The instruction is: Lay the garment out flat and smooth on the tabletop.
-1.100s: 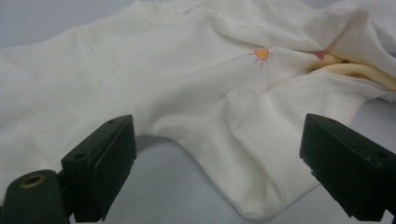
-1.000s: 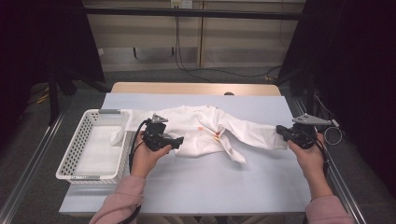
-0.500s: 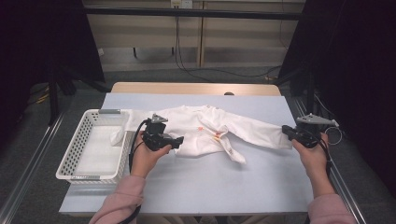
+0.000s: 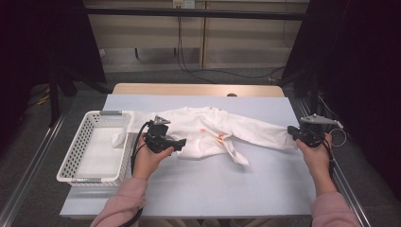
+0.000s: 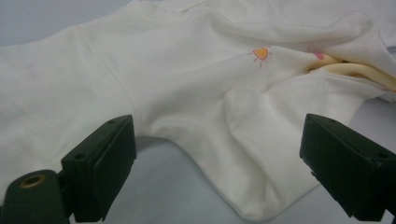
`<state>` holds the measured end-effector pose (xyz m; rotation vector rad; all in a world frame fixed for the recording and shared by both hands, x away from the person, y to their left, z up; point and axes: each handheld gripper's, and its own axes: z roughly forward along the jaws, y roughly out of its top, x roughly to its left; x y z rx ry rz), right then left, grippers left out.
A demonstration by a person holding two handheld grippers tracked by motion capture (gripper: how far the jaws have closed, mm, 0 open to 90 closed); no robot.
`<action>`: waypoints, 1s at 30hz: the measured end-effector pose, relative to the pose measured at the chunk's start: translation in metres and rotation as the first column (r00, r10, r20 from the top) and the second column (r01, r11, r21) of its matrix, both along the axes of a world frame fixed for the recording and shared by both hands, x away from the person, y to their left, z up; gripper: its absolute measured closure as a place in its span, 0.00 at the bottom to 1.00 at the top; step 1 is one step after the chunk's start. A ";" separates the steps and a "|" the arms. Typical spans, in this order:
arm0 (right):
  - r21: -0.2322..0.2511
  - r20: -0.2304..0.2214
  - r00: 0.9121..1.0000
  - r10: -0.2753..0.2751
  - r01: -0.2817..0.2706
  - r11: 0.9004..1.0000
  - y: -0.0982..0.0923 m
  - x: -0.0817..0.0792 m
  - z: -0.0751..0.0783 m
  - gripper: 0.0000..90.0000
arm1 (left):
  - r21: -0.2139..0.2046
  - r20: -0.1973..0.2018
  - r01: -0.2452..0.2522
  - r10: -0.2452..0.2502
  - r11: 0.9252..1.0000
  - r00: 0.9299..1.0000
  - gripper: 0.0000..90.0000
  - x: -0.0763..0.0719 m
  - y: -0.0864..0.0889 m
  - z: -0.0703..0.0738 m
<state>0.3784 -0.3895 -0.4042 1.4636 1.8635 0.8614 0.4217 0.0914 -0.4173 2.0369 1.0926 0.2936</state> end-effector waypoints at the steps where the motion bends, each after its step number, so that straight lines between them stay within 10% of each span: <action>1: 0.006 0.000 1.000 0.005 -0.005 1.000 0.000 0.002 -0.001 0.98 | 0.000 0.001 0.003 -0.003 1.000 1.000 0.12 0.000 0.000 0.000; 12: 0.074 0.005 0.998 0.063 -0.064 0.995 0.029 -0.002 -0.004 0.53 | 0.001 0.005 0.006 -0.006 1.000 1.000 0.12 0.000 0.000 0.001; 30: 0.198 0.012 0.978 0.209 -0.207 0.958 0.086 -0.015 -0.015 0.33 | -0.001 -0.005 0.008 -0.008 1.000 1.000 0.12 -0.001 -0.002 0.000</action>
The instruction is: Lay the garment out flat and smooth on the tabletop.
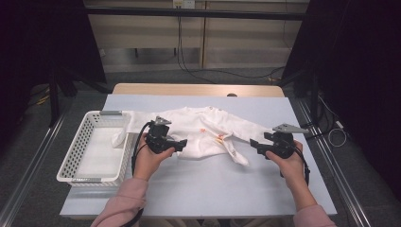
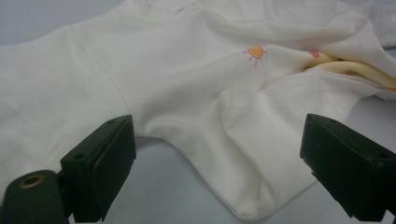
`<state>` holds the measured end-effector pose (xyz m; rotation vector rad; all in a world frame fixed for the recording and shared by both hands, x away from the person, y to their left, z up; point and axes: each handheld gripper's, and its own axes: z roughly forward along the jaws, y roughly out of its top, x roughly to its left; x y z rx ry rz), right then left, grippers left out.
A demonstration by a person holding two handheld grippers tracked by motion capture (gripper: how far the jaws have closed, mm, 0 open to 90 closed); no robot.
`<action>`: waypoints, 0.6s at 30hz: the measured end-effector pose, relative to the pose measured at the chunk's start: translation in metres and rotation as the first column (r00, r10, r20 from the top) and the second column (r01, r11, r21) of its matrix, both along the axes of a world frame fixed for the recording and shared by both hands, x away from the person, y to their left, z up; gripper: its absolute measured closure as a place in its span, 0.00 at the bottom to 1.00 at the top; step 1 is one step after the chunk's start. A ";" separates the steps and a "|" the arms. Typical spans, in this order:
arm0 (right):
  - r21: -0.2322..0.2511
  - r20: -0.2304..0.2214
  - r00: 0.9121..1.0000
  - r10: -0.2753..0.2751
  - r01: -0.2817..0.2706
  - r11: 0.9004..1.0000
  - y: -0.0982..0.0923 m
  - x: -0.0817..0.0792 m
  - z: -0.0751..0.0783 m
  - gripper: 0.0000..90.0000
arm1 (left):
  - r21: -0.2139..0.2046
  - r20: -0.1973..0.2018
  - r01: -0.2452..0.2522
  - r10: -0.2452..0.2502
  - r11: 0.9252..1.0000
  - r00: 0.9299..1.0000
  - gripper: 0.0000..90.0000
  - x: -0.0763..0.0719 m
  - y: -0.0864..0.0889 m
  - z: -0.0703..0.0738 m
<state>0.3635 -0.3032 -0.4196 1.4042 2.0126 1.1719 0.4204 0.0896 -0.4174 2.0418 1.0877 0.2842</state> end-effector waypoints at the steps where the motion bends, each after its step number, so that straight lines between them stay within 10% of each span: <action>1: 0.004 0.000 1.000 0.010 -0.010 1.000 0.002 0.000 0.000 0.32 | 0.000 0.001 -0.002 0.002 1.000 1.000 0.12 0.000 0.000 0.000; 18: 0.019 0.009 0.996 0.085 -0.085 0.996 0.038 -0.006 -0.001 0.24 | 0.007 0.005 0.002 -0.002 1.000 1.000 0.12 -0.001 -0.001 -0.001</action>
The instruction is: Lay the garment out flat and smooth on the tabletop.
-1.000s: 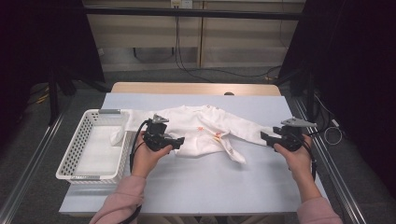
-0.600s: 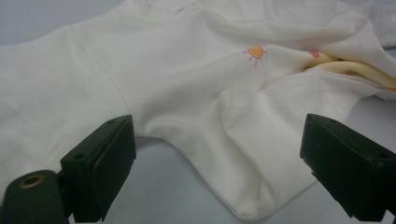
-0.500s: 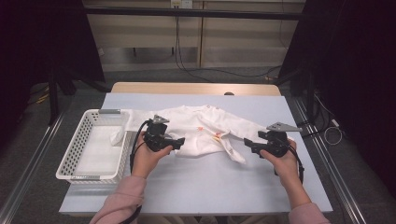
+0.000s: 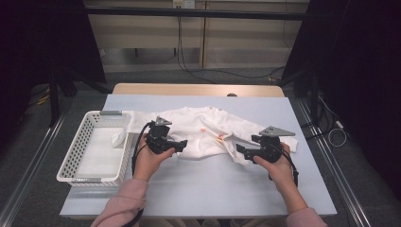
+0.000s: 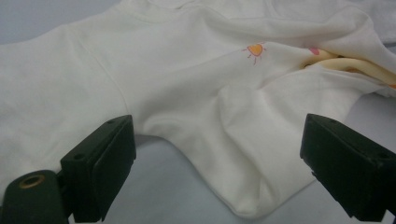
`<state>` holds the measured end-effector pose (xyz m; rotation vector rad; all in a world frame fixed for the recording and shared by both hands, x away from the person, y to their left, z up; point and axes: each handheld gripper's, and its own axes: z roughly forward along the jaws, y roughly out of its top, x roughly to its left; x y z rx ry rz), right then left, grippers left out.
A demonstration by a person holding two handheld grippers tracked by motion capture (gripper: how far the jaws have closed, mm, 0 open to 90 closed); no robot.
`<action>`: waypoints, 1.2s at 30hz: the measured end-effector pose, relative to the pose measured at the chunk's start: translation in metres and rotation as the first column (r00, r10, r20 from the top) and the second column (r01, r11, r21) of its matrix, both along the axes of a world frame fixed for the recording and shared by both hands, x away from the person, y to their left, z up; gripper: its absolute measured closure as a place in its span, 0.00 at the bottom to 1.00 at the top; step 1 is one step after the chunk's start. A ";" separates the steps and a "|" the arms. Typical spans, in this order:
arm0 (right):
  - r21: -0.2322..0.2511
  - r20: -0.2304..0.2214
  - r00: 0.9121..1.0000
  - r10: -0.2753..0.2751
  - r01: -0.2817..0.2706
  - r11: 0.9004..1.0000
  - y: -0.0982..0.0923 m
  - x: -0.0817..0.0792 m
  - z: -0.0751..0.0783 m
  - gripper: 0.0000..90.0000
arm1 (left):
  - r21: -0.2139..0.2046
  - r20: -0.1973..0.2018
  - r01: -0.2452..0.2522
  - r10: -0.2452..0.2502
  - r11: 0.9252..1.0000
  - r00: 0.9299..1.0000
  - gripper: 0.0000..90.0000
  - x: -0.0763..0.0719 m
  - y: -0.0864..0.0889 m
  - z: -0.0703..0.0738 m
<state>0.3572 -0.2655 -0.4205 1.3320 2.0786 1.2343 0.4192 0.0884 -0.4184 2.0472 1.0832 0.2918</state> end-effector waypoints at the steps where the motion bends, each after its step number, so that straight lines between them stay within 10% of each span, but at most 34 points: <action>1: 0.006 0.002 1.000 0.005 -0.005 1.000 0.001 0.000 0.000 0.24 | -0.001 -0.002 -0.001 0.001 1.000 1.000 0.12 0.000 0.000 0.000; 36: 0.008 -0.007 0.996 0.093 -0.093 0.996 0.027 -0.010 0.007 0.30 | 0.031 -0.002 0.022 -0.021 0.999 1.000 0.12 0.000 0.003 0.000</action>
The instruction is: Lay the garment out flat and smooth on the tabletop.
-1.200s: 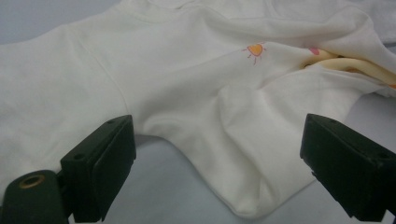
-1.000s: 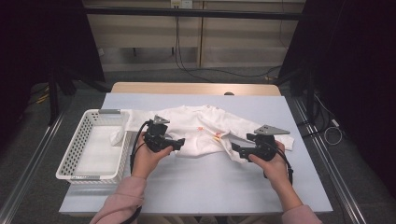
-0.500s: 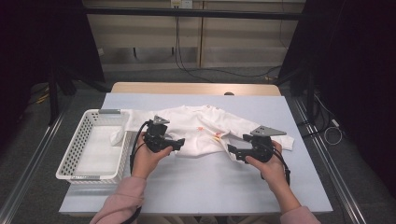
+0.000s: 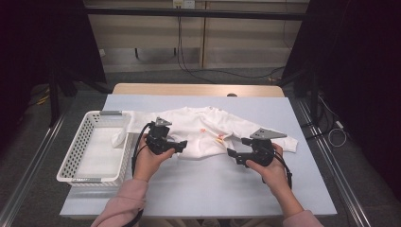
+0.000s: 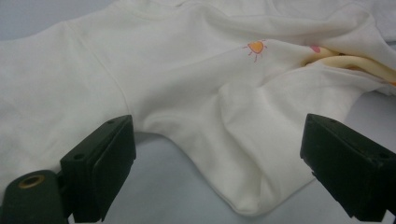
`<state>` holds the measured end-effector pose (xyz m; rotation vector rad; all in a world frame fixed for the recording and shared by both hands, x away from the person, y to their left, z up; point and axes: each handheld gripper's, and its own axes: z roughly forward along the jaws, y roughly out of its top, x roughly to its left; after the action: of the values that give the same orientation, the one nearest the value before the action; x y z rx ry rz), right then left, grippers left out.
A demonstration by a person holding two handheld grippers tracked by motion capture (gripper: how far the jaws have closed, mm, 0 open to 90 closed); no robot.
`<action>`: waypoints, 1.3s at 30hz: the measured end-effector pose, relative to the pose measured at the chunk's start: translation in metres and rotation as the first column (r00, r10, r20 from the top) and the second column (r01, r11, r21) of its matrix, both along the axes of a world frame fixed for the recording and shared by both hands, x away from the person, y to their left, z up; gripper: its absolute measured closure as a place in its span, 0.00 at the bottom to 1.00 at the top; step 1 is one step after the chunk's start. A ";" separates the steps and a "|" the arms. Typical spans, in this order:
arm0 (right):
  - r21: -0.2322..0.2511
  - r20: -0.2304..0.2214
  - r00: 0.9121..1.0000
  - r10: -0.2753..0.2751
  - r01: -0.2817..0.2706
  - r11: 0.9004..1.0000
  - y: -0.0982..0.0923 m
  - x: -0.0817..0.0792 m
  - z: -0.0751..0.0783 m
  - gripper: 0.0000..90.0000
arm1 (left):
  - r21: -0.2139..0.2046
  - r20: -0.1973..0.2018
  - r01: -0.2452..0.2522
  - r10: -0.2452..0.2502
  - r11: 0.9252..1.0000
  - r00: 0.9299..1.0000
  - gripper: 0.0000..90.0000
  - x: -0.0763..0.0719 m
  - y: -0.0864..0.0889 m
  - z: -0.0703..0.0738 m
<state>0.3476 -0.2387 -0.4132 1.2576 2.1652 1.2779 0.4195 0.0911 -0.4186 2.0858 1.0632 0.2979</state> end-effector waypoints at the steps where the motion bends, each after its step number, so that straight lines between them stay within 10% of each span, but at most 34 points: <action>1: -0.001 -0.007 1.000 0.003 -0.003 1.000 0.001 -0.001 0.000 0.33 | 0.002 -0.002 0.003 -0.003 1.000 1.000 0.12 0.000 0.000 0.000; 11: -0.061 -0.025 0.998 0.060 -0.062 0.996 0.010 -0.003 -0.004 0.55 | -0.008 -0.012 0.001 -0.001 1.000 1.000 0.12 0.000 -0.001 -0.002; 18: -0.042 -0.060 0.997 0.042 -0.044 0.998 -0.001 -0.002 -0.007 0.99 | 0.006 -0.004 0.008 -0.008 1.000 1.000 0.12 0.001 0.001 -0.001; 31: 0.049 -0.030 0.993 -0.110 0.112 0.993 -0.043 0.012 0.000 1.00 | -0.023 -0.009 -0.016 0.015 1.000 1.000 0.12 0.000 -0.005 -0.005; 39: 0.002 -0.083 0.978 -0.192 0.193 0.981 -0.064 0.028 -0.017 1.00 | -0.023 -0.013 -0.011 0.011 1.000 1.000 0.12 0.000 -0.007 -0.007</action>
<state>0.3759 -0.3022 -0.4306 1.5080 2.0345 1.1786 0.4199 0.0841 -0.4261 2.0650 1.0813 0.2767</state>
